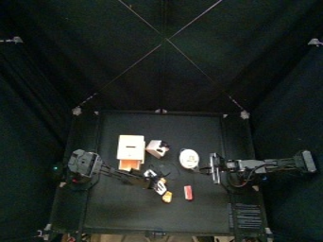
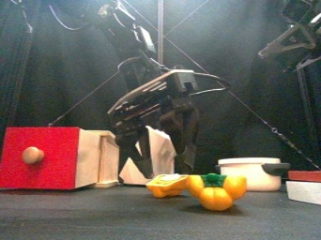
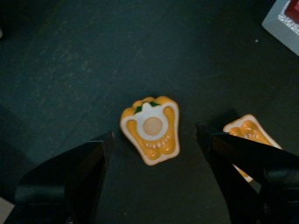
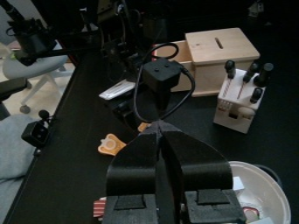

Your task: Grab squash half

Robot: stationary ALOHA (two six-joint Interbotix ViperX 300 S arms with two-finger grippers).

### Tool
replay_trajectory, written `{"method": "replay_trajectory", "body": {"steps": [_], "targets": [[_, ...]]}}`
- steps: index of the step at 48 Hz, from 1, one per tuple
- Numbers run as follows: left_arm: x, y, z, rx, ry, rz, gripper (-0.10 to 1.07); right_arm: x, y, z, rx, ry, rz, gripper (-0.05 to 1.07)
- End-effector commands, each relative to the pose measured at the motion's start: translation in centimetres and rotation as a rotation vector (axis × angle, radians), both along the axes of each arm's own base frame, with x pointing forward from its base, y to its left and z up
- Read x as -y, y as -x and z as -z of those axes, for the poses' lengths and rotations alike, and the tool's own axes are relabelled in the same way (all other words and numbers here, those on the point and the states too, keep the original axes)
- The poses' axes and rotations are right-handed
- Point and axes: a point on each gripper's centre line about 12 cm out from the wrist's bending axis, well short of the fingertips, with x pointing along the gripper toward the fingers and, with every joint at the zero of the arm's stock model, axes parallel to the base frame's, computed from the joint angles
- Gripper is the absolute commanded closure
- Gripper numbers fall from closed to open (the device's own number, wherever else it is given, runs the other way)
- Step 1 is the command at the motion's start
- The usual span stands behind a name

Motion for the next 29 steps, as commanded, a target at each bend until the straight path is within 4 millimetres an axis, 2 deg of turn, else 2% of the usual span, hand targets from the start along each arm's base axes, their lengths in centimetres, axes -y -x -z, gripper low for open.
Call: {"method": "replay_trajectory", "body": {"steps": [1, 19, 29], "targets": [[0.2, -1.0, -0.9, 0.044, 0.008, 0.006, -0.06, 0.0, -0.2, -0.6, 0.016, 0.004, -0.001, 1.00], [-0.8, -1.0, 0.3, 0.018, 0.001, -0.014, -0.05, 0.1, -0.2, -0.6, 0.014, 0.008, 0.002, 1.00], [-1.2, -1.2, 0.9, 0.008, -0.012, -0.014, 0.03, 0.1, -0.2, -0.6, 0.014, 0.008, 0.002, 1.00]]}}
